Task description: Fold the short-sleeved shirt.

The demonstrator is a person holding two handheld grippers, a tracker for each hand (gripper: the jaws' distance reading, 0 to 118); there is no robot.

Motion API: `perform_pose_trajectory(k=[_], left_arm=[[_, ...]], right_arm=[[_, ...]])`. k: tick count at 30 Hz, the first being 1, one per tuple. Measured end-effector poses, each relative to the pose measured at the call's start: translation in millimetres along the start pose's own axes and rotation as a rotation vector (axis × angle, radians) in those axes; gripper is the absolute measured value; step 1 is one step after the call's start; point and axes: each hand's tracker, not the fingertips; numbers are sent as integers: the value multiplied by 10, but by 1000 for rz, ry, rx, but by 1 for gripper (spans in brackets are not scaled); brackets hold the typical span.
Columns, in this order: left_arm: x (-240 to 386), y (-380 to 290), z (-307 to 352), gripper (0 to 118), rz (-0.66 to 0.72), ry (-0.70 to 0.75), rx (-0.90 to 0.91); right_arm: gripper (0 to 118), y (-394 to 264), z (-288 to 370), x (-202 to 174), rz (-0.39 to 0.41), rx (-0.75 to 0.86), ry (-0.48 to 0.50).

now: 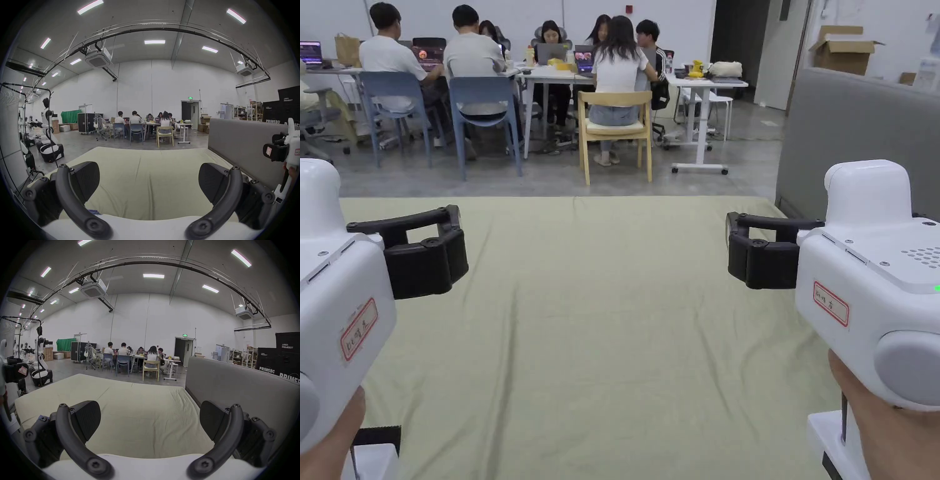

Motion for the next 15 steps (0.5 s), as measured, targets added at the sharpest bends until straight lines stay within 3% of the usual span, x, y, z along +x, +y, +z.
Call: perform_pose_trajectory(k=[4,6,15], left_arm=[[24,25,33,118,-3,-22,46],[51,37,66,118,-18,44,95],[-56,77,16,118,37,41,67]], right_arm=[[118,-11,-5,7,0,0,2],[118,-12,-3,6,4,3,-1],[118,-26,-27,1,-3,-11,9]])
